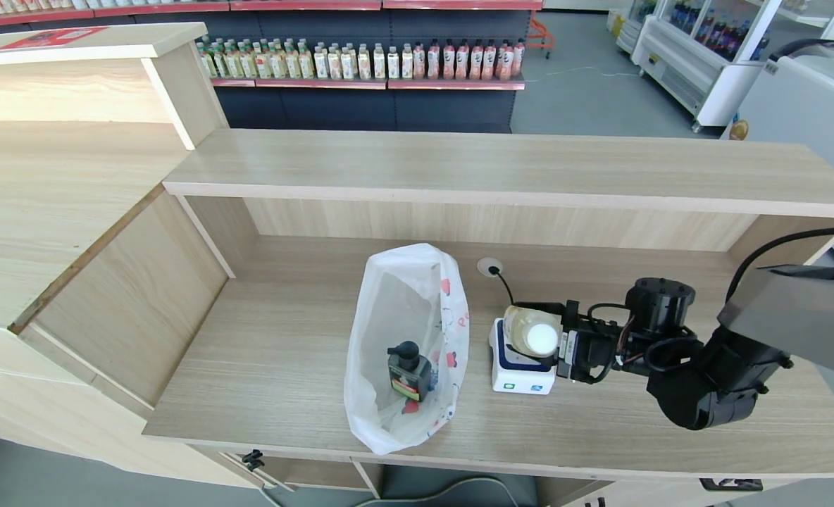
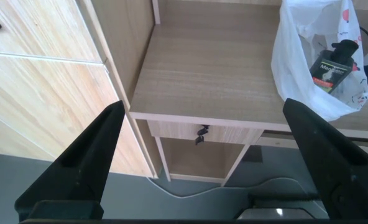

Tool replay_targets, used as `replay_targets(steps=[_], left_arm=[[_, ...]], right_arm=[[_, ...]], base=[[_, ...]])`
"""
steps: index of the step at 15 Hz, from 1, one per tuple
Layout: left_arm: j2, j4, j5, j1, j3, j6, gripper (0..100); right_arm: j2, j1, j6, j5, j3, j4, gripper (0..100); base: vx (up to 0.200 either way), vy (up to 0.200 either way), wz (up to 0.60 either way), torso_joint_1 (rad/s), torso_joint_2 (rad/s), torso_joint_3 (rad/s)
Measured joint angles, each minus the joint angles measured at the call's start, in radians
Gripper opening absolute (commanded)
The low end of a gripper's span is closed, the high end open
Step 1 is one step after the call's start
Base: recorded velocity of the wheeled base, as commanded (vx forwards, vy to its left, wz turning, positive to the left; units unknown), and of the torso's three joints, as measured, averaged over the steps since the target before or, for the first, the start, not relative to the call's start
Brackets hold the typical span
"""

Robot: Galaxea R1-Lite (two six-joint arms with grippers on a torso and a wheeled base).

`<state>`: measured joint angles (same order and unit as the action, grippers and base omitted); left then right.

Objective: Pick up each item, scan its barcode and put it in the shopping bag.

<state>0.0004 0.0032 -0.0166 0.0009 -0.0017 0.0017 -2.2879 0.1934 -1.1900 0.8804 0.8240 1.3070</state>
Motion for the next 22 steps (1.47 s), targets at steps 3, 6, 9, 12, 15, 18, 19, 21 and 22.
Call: replay_targets(steps=[3,6,9,12,15,18,19,21,22], left_arm=[[0.000,0.000,0.000,0.001,0.000,0.000,100],[0.000,0.000,0.000,0.001,0.000,0.000,100],[0.000,0.000,0.000,0.000,0.000,0.000,100],[0.000,0.000,0.000,0.000,0.000,0.000,100],[0.000,0.000,0.000,0.001,0.000,0.000,100],[0.000,0.000,0.000,0.000,0.000,0.000,100],[0.000,0.000,0.000,0.000,0.000,0.000,100],[0.000,0.000,0.000,0.000,0.000,0.000,100],[0.000,0.000,0.000,0.000,0.000,0.000,100]], right_arm=[[-0.011,0.000,0.000,0.000,0.004,0.013,0],[-0.008,-0.001,0.009,-0.003,0.005,0.014,0],[0.032,-0.003,0.156,-0.006,-0.001,0.033,0],[0.199,-0.007,0.452,-0.023,-0.022,0.048,0],[0.410,-0.013,0.817,-0.229,-0.110,-0.038,0],[0.556,0.001,1.090,-0.436,-0.174,-0.225,0],[0.580,0.002,1.106,-0.444,-0.172,-0.233,0],[0.596,-0.004,1.109,-0.441,-0.164,-0.238,0],[0.594,-0.010,1.110,-0.440,-0.156,-0.237,0]], base=[[0.000,0.000,0.00,0.000,0.00,0.000],[0.000,0.000,0.00,0.000,0.00,0.000],[0.000,0.000,0.00,0.000,0.00,0.000],[0.000,0.000,0.00,0.000,0.00,0.000],[0.000,0.000,0.00,0.000,0.00,0.000],[0.000,0.000,0.00,0.000,0.00,0.000],[0.000,0.000,0.00,0.000,0.00,0.000],[0.000,0.000,0.00,0.000,0.00,0.000],[0.000,0.000,0.00,0.000,0.00,0.000]])
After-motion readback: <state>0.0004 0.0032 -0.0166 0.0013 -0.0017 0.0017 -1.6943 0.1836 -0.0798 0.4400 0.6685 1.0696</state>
